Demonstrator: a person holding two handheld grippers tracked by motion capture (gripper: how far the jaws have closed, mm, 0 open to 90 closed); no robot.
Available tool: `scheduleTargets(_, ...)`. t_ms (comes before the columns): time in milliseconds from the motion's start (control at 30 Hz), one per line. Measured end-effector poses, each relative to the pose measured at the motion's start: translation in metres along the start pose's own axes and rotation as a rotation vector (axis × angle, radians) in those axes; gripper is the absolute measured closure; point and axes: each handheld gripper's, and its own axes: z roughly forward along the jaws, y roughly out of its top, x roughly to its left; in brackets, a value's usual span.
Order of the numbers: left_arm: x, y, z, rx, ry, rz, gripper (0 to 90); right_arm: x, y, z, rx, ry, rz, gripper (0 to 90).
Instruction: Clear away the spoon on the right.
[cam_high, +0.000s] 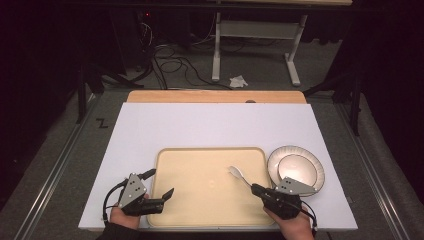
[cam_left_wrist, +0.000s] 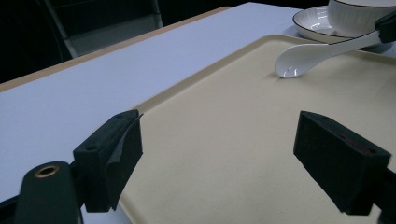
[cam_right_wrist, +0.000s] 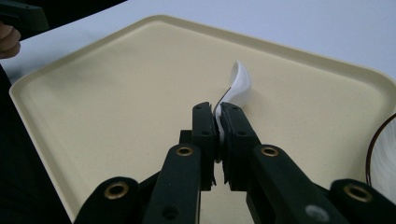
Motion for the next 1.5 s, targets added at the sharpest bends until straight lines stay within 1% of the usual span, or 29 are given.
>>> scheduleTargets(233, 0.0, 0.0, -0.001, 0.001, 0.002, 0.004, 15.9, 0.0, -0.002, 0.0, 0.014, -0.002, 0.003, 85.6)
scheduleTargets(267, 0.0, 0.0, -0.001, 0.0, 0.002, 0.003, 15.9, -0.001, -0.002, 0.0, 0.016, 0.001, 0.004, 82.8)
scheduleTargets(300, 0.0, 0.0, -0.001, 0.0, 0.001, 0.003, 15.9, -0.002, -0.002, -0.001, 0.02, 0.011, 0.013, 76.5)
scheduleTargets(333, 0.0, 0.0, -0.001, 0.0, 0.001, 0.002, 15.9, -0.003, -0.002, -0.001, 0.023, 0.016, 0.019, 72.6)
scheduleTargets(400, 0.0, 0.0, -0.001, 0.0, 0.001, 0.002, 15.9, -0.004, -0.002, -0.002, 0.022, 0.012, 0.028, 72.0)
scheduleTargets(433, 0.0, 0.0, -0.001, 0.0, 0.001, 0.002, 15.9, -0.004, -0.001, -0.002, 0.018, 0.007, 0.024, 71.8)
scheduleTargets(533, 0.0, 0.0, -0.001, 0.0, 0.0, 0.003, 15.9, -0.004, -0.001, -0.004, 0.014, -0.001, 0.032, 71.9)
scheduleTargets(733, 0.0, 0.0, -0.001, 0.0, 0.002, 0.003, 15.9, -0.005, -0.002, -0.006, 0.027, -0.028, 0.019, 74.1)
scheduleTargets(833, 0.0, 0.0, -0.002, 0.0, 0.002, 0.003, 15.9, -0.005, -0.003, -0.006, 0.048, -0.046, 0.022, 77.9)
scheduleTargets(933, 0.0, 0.0, -0.002, -0.001, 0.002, 0.002, 15.9, -0.006, -0.005, -0.006, 0.079, -0.065, 0.013, 90.0)
scheduleTargets(1167, 0.0, 0.0, -0.002, -0.001, 0.0, 0.002, 15.9, -0.008, -0.009, 0.001, 0.186, -0.108, 0.018, 90.0)
scheduleTargets(1233, 0.0, 0.0, -0.002, -0.001, 0.0, 0.001, 15.9, -0.008, -0.01, 0.004, 0.215, -0.118, 0.015, 90.0)
scheduleTargets(1300, 0.0, 0.0, -0.002, 0.0, 0.0, 0.0, 15.9, -0.007, -0.012, 0.008, 0.25, -0.116, -0.001, 90.0)
scheduleTargets(1333, 0.0, 0.0, -0.002, 0.0, 0.0, 0.001, 15.9, -0.007, -0.013, 0.009, 0.254, -0.114, -0.004, 90.0)
scheduleTargets(1367, 0.0, 0.0, -0.002, 0.0, 0.0, 0.001, 15.9, -0.006, -0.013, 0.011, 0.262, -0.11, -0.017, 90.0)
scheduleTargets(1467, 0.0, 0.0, -0.002, 0.0, 0.0, 0.001, 15.9, -0.005, -0.013, 0.013, 0.272, -0.106, -0.024, 90.0)
scheduleTargets(1500, 0.0, 0.0, -0.002, 0.0, 0.0, 0.001, 15.9, -0.004, -0.013, 0.013, 0.27, -0.102, -0.033, 90.0)
